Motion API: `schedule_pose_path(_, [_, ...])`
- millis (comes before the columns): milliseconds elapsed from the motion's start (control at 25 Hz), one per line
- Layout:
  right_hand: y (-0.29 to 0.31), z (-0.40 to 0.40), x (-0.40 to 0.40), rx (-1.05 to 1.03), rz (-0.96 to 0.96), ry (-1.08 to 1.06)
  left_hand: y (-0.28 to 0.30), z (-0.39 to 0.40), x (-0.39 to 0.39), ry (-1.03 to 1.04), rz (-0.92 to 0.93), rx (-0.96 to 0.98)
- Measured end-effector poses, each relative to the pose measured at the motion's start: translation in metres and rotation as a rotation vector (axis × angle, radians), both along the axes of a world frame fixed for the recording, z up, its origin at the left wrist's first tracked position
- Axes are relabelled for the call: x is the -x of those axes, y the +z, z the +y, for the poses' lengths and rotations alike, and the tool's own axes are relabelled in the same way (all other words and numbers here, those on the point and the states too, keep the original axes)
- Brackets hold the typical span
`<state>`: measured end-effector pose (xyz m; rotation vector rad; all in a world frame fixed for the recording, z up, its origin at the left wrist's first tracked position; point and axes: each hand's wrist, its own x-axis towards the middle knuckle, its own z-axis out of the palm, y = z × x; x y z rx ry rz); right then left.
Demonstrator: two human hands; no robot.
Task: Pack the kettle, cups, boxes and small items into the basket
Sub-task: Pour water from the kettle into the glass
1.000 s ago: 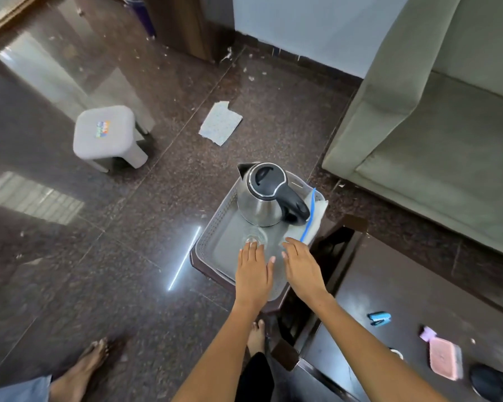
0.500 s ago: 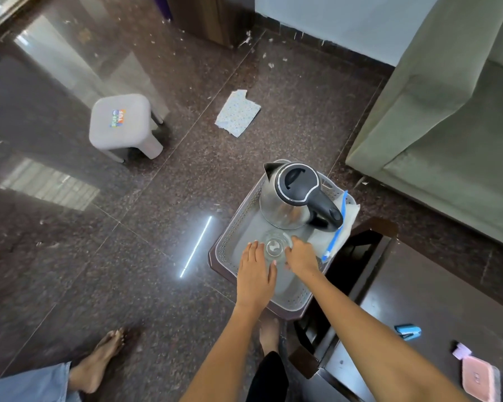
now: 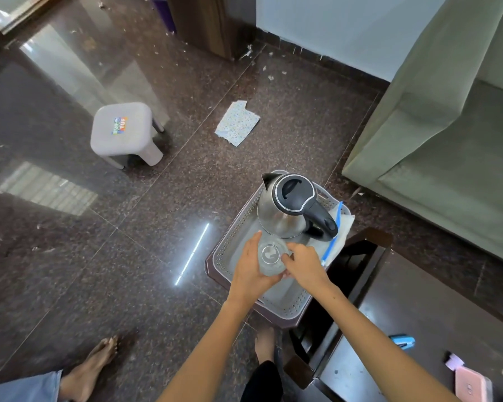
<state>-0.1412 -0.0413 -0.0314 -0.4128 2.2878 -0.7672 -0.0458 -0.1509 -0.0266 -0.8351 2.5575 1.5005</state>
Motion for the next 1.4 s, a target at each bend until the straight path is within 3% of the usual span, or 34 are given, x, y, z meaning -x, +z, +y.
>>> schedule_pose_path(200, [0.033,0.013,-0.008,0.155,0.123,0.001,0.016,-0.003,0.001,0.110,0.132,0.080])
schedule_pose_path(360, [0.056,0.031,-0.001,0.161,0.664,-0.090,0.011,-0.008,-0.003,0.162,0.085,0.058])
schedule_pose_path(440, [0.056,0.036,0.015,0.114,0.806,-0.101,0.007,-0.009,-0.002,0.161,0.058,0.047])
schedule_pose_path(480, [0.051,0.037,0.024,0.095,0.765,-0.115,0.006,-0.009,-0.002,0.159,0.039,0.048])
schedule_pose_path(640, [0.025,0.034,0.056,-0.040,0.297,-0.200,0.006,-0.006,0.002,0.138,-0.006,0.053])
schedule_pose_path(800, [0.011,0.036,0.082,0.152,0.054,-0.273,0.009,-0.006,0.003,0.123,0.001,0.058])
schedule_pose_path(1120, [0.017,0.003,0.045,0.317,0.218,-0.544,0.014,-0.019,-0.006,0.150,-0.001,0.084])
schedule_pose_path(1400, [0.041,0.012,0.026,0.331,0.286,-0.511,0.031,-0.018,-0.011,0.162,0.068,0.067])
